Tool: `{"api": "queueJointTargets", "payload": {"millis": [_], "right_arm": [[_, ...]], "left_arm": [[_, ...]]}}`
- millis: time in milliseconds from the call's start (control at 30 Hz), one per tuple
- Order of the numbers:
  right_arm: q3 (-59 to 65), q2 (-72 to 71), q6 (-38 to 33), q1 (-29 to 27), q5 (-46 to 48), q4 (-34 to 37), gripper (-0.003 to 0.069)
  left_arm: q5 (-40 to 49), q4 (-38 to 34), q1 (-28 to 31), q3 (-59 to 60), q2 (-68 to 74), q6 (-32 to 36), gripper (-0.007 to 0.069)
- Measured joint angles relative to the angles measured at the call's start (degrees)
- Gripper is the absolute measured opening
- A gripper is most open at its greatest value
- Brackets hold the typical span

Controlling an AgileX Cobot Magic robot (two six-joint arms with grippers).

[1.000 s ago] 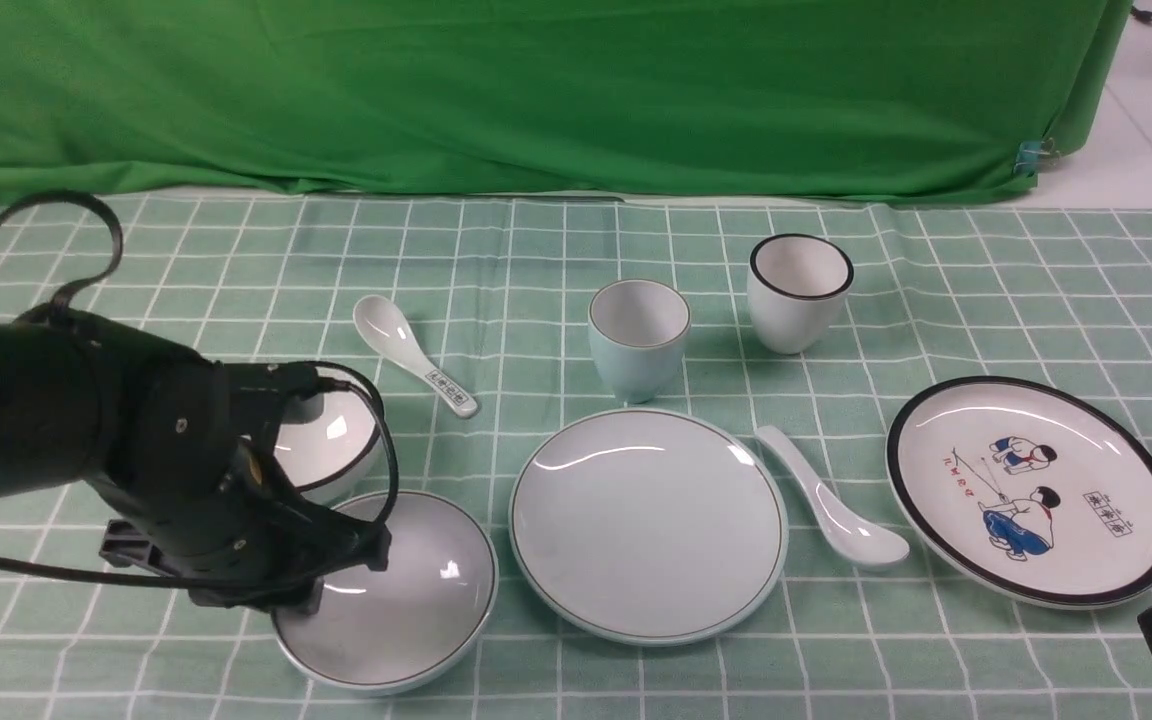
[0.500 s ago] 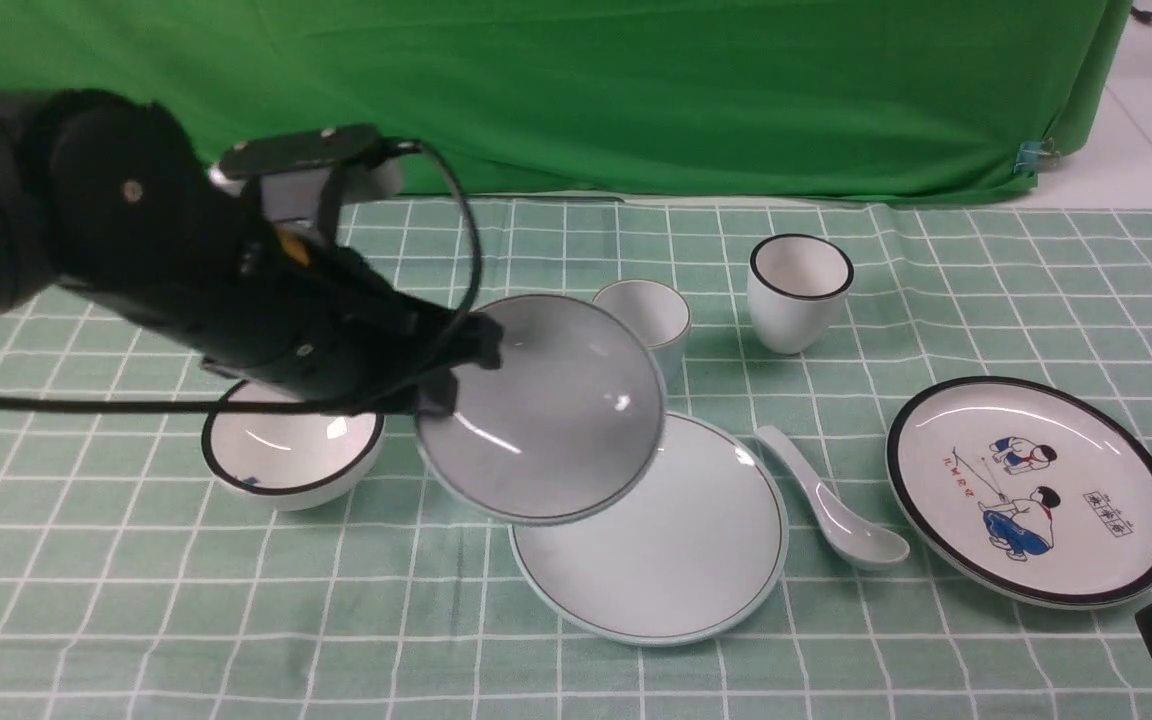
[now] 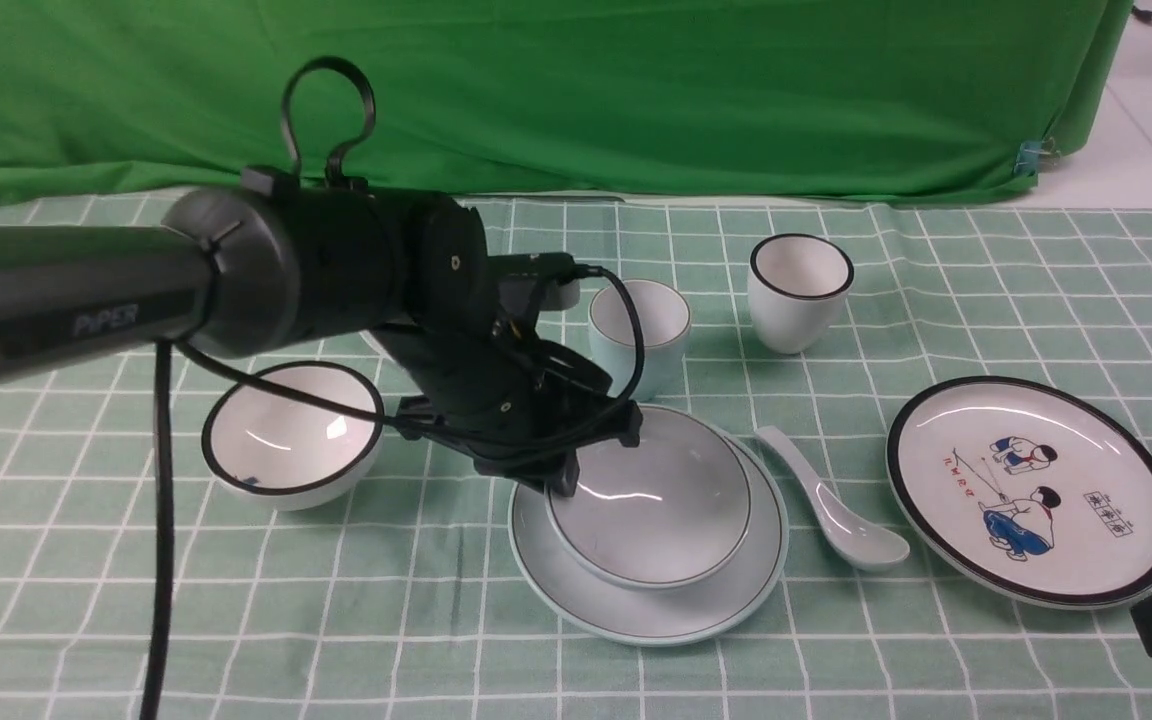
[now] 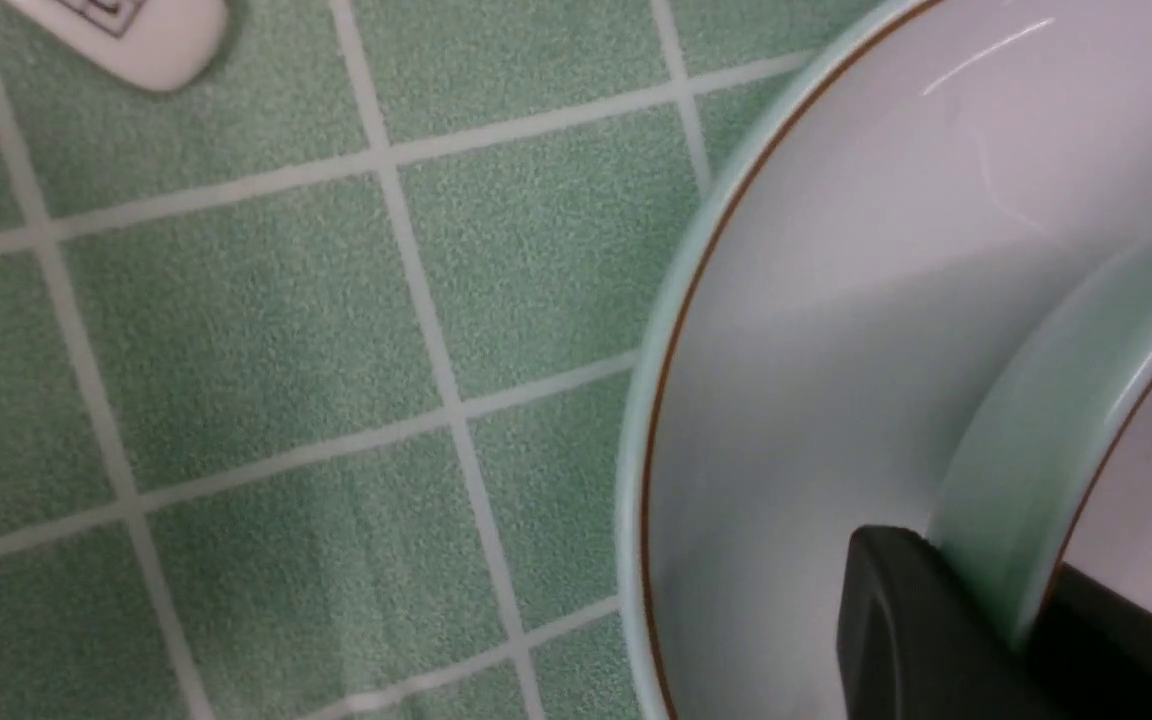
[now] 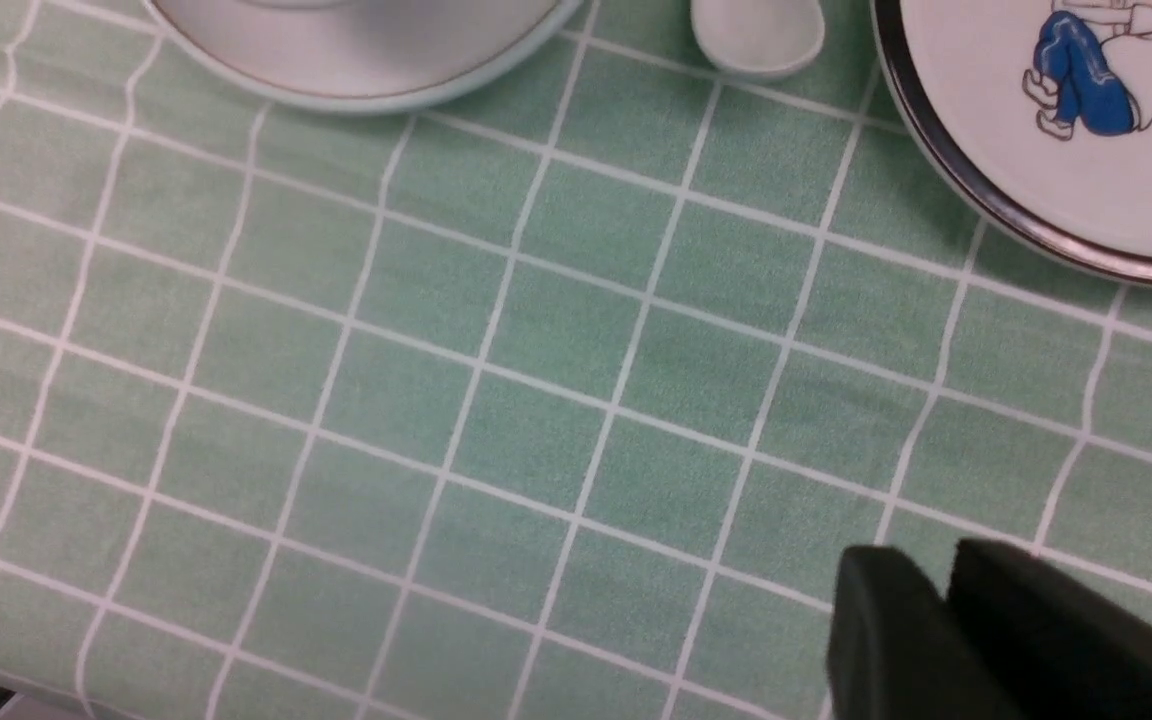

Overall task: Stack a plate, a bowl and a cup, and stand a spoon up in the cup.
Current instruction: Use the left arm to put the blue rice bowl into the blue large plate in the middle, then use the left arm to grab a blue teacup

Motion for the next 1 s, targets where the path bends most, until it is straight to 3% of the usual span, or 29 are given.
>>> {"api": "queueJointTargets", "payload": {"millis": [233, 400, 633, 733, 1000], "right_arm": [[0.0, 0.0, 0.1, 0.0, -1.2, 0.0, 0.014], [0.0, 0.0, 0.1, 0.0, -1.2, 0.0, 0.015], [0.0, 0.0, 0.2, 0.0, -1.2, 0.0, 0.0161], [0.0, 0.0, 0.2, 0.0, -1.2, 0.0, 0.0163], [0.0, 0.0, 0.2, 0.0, -1.2, 0.0, 0.0172]], "left_arm": [[-1.2, -0.2, 0.0, 0.0, 0.4, 0.5, 0.0029], [-1.4, -0.2, 0.0, -0.3, 0.4, 2.4, 0.0114], [7.1, -0.2, 0.0, -8.5, 0.4, 2.5, 0.0442], [9.0, 1.0, 0.0, -14.3, 0.6, -0.1, 0.0511], [15.1, 6.0, 1.7, -34.2, 8.0, -2.1, 0.0528]]}}
